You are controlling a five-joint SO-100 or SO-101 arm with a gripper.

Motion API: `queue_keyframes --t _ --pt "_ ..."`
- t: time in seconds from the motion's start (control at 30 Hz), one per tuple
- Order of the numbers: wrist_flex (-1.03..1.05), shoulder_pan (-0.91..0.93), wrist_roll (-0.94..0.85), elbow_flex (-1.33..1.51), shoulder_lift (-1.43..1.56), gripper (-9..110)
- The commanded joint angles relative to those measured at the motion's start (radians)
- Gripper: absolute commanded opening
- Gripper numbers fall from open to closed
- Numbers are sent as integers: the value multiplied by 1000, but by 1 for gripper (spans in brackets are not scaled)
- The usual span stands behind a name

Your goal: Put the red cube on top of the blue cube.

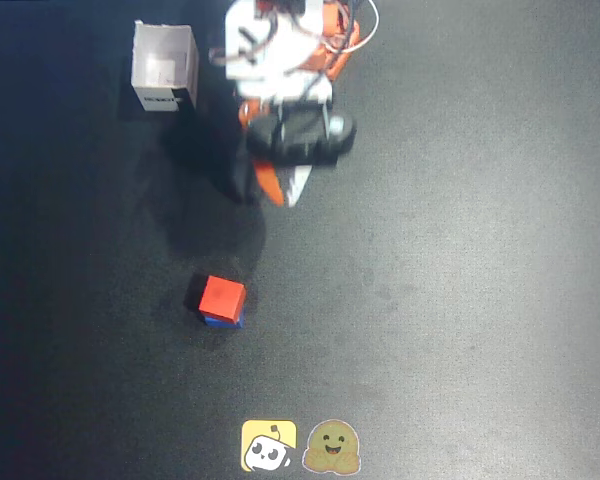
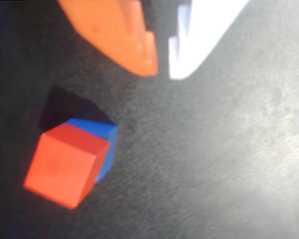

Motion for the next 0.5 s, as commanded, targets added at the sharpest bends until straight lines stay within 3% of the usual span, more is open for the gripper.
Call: queue_keyframes --t 0.0,0.47 --pt "31 -6 -14 57 153 0" --pt "38 -6 46 219 213 0"
